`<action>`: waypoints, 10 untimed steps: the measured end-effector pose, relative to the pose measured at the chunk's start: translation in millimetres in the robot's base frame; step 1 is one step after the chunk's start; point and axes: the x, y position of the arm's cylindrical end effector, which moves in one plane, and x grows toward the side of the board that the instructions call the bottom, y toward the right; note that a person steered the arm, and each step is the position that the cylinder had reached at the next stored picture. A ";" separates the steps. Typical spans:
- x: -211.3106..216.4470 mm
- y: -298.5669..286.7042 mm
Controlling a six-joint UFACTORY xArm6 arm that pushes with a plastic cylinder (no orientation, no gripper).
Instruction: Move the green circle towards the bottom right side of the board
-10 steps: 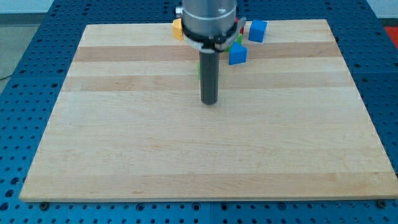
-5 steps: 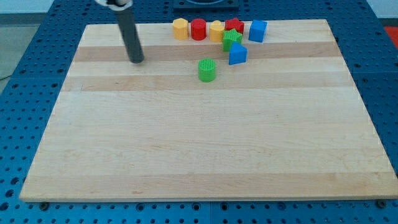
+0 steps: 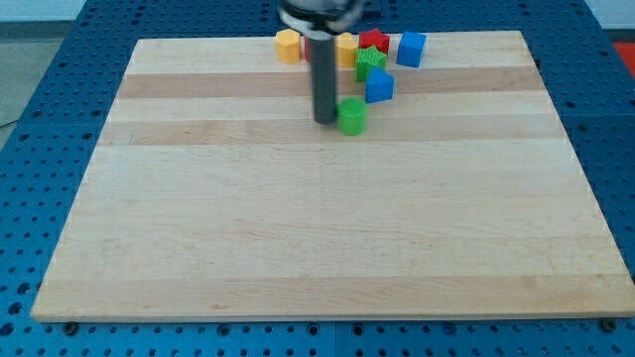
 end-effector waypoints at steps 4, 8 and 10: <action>17.0 -26.2; 60.1 180.4; -32.2 110.8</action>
